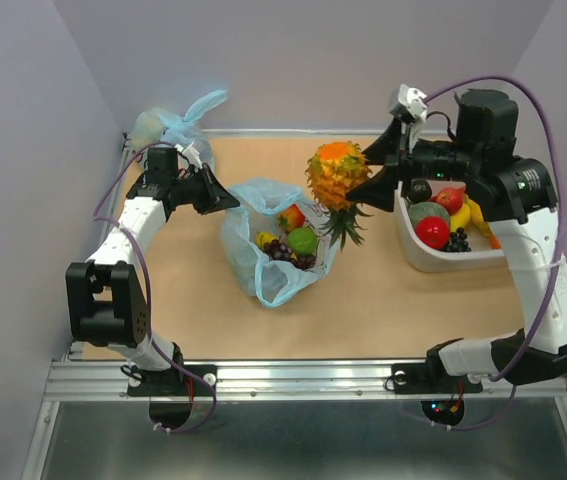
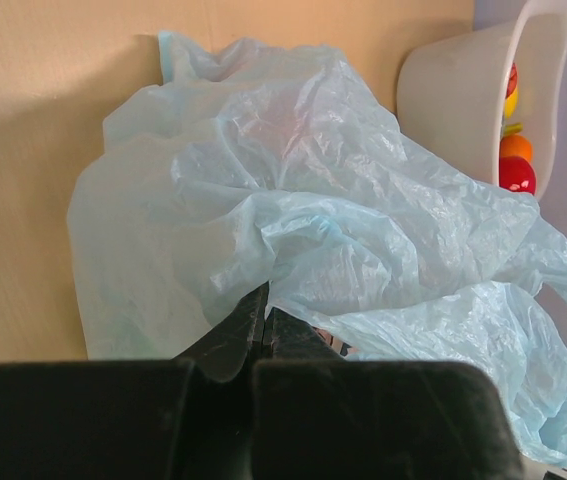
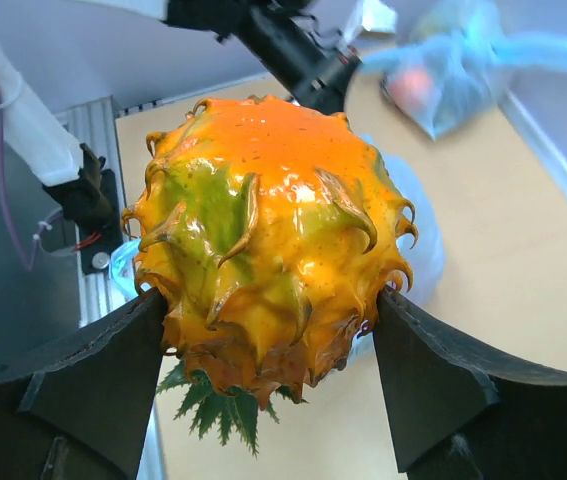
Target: Place the fake fruits into the plastic bag and tie a complex knot
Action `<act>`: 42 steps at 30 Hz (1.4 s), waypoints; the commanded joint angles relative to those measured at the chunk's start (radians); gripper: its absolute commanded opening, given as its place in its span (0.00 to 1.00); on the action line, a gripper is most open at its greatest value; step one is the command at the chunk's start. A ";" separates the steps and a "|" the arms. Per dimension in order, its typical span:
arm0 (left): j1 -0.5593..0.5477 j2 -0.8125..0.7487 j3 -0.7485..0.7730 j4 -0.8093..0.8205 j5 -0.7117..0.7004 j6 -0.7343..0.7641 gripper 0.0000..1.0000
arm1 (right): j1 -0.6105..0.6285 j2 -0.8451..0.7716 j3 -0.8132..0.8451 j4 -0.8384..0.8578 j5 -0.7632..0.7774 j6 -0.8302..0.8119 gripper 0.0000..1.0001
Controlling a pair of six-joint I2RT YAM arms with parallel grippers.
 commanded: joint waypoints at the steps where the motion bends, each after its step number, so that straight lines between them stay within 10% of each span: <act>1: 0.005 -0.022 -0.014 0.016 -0.006 0.019 0.00 | 0.162 0.034 -0.033 0.167 0.052 -0.045 0.30; 11: 0.004 -0.028 -0.012 0.029 -0.005 0.010 0.00 | 0.525 -0.048 -0.430 0.484 0.362 -0.525 0.26; 35: 0.004 -0.068 -0.026 0.006 -0.005 0.033 0.00 | 0.529 0.086 -0.351 0.635 0.536 -0.596 0.23; 42: 0.007 -0.070 -0.023 0.007 0.027 0.027 0.00 | 0.529 0.051 -0.576 0.647 0.494 -0.734 0.24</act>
